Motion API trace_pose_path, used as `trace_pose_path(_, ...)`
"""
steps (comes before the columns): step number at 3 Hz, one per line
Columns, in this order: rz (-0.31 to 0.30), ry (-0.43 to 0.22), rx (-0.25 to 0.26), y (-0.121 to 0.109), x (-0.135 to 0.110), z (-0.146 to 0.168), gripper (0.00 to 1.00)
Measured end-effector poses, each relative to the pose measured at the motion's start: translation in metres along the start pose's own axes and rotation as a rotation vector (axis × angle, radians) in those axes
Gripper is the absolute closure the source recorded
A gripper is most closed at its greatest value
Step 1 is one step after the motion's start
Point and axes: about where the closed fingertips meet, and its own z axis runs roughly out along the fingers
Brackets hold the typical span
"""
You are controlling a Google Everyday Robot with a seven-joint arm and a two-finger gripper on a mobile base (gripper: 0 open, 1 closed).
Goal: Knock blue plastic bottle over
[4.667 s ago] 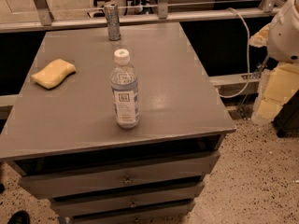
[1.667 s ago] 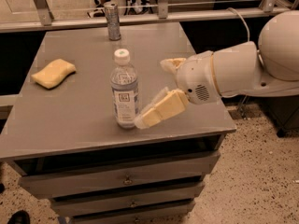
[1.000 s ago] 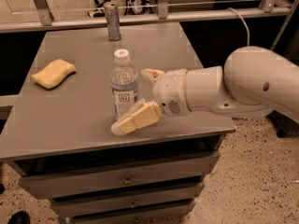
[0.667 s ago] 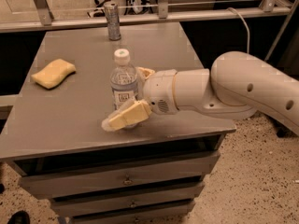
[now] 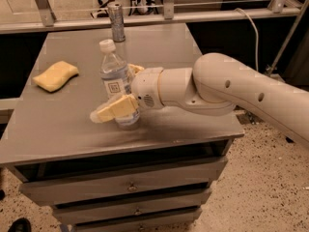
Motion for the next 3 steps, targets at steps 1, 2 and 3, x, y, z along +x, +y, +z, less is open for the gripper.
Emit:
trace_pose_path(1, 0.016, 0.009, 0.010, -0.020, -0.001, 0.017, 0.00)
trace_pose_path(2, 0.024, 0.035, 0.012, -0.041, -0.004, 0.028, 0.00)
trace_pose_path(3, 0.034, 0.054, 0.010, -0.051, -0.002, 0.035, 0.00)
